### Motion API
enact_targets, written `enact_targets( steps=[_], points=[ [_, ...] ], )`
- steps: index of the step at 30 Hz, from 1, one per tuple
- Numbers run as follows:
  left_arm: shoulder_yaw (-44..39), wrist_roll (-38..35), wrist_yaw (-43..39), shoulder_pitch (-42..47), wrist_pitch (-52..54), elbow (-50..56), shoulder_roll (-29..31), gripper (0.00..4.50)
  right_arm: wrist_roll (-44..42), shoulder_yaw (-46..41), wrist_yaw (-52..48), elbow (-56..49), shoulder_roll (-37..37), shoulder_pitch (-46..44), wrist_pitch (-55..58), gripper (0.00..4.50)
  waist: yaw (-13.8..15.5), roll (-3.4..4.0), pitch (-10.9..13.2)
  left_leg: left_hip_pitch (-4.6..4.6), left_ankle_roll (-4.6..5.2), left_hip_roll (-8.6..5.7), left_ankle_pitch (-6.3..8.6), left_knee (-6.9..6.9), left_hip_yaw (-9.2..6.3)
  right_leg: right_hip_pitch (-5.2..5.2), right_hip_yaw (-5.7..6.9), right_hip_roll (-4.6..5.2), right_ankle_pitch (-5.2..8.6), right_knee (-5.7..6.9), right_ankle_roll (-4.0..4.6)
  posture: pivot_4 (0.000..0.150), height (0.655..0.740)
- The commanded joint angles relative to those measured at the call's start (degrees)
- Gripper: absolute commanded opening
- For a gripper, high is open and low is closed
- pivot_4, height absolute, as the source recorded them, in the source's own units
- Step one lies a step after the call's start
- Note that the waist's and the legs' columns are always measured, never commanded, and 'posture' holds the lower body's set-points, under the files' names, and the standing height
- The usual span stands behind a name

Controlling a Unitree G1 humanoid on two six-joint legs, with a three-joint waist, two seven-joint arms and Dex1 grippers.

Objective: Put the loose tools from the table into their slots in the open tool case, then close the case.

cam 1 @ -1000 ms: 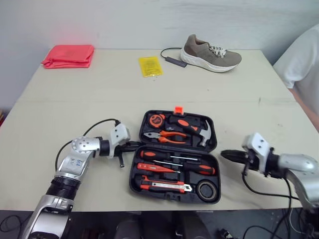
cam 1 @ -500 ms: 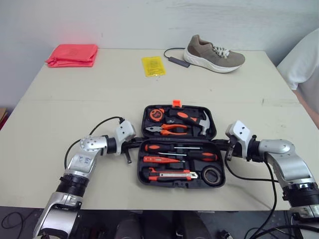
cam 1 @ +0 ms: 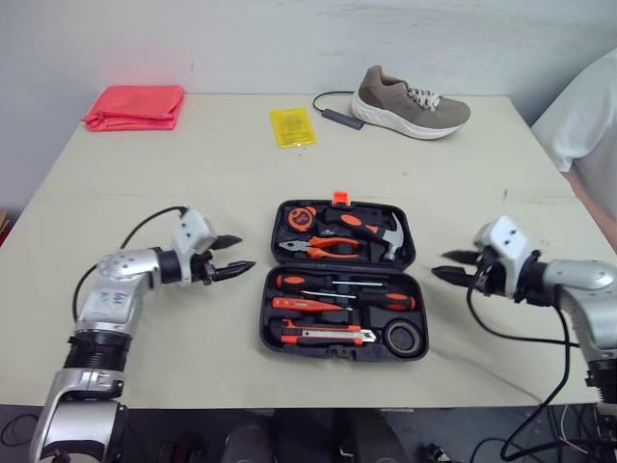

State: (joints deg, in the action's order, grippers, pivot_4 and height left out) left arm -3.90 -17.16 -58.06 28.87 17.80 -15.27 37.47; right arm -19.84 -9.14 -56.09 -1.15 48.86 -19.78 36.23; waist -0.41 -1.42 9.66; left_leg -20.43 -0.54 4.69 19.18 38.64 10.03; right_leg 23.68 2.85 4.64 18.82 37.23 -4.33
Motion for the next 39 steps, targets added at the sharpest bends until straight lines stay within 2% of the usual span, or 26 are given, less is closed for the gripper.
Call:
enact_targets(
  steps=[1, 2, 5, 8, 13, 30, 33, 36, 39],
  points=[
    [-1.91, -5.96, 3.50, 4.64, 20.19, 7.45, 2.39, 4.50, -8.01, -0.68, 3.81, -6.78, 3.89, -5.55, 29.60, 4.13, -0.06, 0.02, 0.01, -0.01, 0.01, 0.00, 0.00, 0.06, -0.02, 0.01, -0.09, 0.02, 0.01, 0.08, 0.01, 0.150, 0.7400],
    [-2.01, -7.75, 4.85, 6.66, 26.03, 8.44, 1.87, 4.50, -9.88, -0.56, 4.48, -6.79, 3.60, -7.73, 35.76, 4.47, 0.02, 0.02, 0.01, -0.05, 0.01, -0.01, 0.00, 0.09, -0.04, 0.04, -0.15, 0.04, 0.01, 0.11, 0.02, 0.150, 0.7400],
    [1.23, -7.77, 10.82, 12.01, 40.22, 10.05, -0.01, 4.50, -11.94, -2.69, 9.64, -3.05, -1.97, -16.83, 49.60, 4.47, 0.09, 0.02, 0.01, -0.21, 0.02, -0.01, 0.02, 0.24, -0.25, 0.04, -0.17, 0.01, 0.04, 0.10, 0.07, 0.150, 0.7400],
    [3.13, -6.40, 15.74, 14.82, 45.70, 9.17, -2.82, 4.50, -9.59, -2.52, 15.19, 1.21, -6.41, -22.48, 53.33, 4.47, 0.09, 0.07, -0.02, -0.24, 0.01, -0.07, 0.02, 0.21, -0.23, 0.06, -0.18, -0.10, 0.04, 0.10, 0.07, 0.150, 0.7400],
    [5.62, -4.71, 19.39, 16.81, 46.73, 6.70, -5.45, 4.50, -6.72, 0.18, 20.64, 8.02, -9.88, -26.59, 51.58, 4.47, 0.08, 0.06, -0.02, -1.07, 0.04, -0.17, -0.03, 0.42, -0.03, 0.99, -0.10, -0.17, 0.02, 0.55, 0.04, 0.150, 0.7400],
    [8.39, -0.71, 21.85, 20.88, 43.66, -2.18, -8.76, 4.50, -3.92, 6.15, 22.79, 20.59, -11.02, -31.85, 49.05, 4.47, -0.75, 0.07, -0.02, -1.00, 0.03, -0.19, -0.06, 0.46, 0.10, 1.01, -0.02, -0.18, 0.01, 0.52, 0.01, 0.150, 0.7400],
    [9.02, -0.30, 21.45, 21.23, 44.10, -3.12, -9.13, 3.73, -3.93, 6.51, 22.65, 23.01, -11.61, -33.03, 48.70, 4.50, -1.08, 0.06, -0.03, -0.98, 0.03, -0.19, -0.06, 0.46, 0.08, 0.97, -0.01, -0.18, 0.01, 0.52, 0.01, 0.150, 0.7400],
    [9.88, -0.41, 20.26, 21.02, 44.78, -3.09, -9.62, 2.36, -3.89, 6.54, 22.76, 24.70, -12.29, -33.48, 48.88, 3.60, -1.19, 0.08, -0.04, -0.90, 0.03, -0.18, -0.06, 0.46, 0.09, 0.91, -0.01, -0.18, 0.01, 0.52, 0.01, 0.150, 0.7400],
    [9.48, -1.16, 19.48, 21.07, 46.10, -2.64, -10.07, 1.11, -4.28, 4.36, 23.37, 26.41, -13.51, -34.07, 49.90, 2.24, -1.14, 0.09, -0.11, -0.82, 0.02, -0.18, -0.06, 0.46, 0.10, 0.86, -0.03, -0.18, 0.01, 0.55, 0.02, 0.150, 0.7400]
  ],
)
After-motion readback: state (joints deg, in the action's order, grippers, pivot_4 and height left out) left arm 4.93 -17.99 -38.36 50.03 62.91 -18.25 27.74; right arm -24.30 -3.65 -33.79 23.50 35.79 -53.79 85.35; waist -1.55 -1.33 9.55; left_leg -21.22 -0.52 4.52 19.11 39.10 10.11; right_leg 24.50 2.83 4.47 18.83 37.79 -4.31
